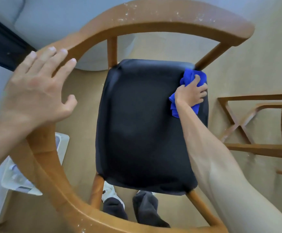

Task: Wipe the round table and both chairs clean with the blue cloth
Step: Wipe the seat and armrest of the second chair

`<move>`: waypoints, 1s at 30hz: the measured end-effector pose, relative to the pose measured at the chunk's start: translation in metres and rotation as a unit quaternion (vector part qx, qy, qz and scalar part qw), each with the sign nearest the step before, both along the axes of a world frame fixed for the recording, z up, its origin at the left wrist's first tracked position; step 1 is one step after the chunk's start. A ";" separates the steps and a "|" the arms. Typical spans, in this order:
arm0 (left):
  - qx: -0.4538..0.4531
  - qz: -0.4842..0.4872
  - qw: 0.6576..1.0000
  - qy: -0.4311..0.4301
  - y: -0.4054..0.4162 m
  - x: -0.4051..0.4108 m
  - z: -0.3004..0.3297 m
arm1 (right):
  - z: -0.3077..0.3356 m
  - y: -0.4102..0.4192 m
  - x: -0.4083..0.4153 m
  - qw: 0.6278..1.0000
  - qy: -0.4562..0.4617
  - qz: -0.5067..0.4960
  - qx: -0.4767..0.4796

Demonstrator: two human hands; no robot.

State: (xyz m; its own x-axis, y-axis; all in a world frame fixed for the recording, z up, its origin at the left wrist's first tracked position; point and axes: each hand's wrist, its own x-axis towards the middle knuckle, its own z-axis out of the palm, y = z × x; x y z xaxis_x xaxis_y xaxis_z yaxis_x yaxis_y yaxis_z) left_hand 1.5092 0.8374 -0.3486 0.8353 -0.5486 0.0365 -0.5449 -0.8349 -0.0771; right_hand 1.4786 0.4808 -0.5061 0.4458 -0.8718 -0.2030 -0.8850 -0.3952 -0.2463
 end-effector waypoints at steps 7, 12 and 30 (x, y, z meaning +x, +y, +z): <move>0.007 -0.003 1.000 0.002 -0.004 -0.004 0.007 | 0.004 0.109 0.028 0.927 -0.017 0.375 -0.021; 0.019 0.012 1.000 0.009 -0.008 -0.008 0.015 | 0.010 0.199 -0.104 0.742 -0.026 0.665 0.082; 0.011 -0.005 1.000 0.023 -0.006 -0.006 0.011 | 0.013 -0.016 -0.122 0.998 0.007 0.064 -0.022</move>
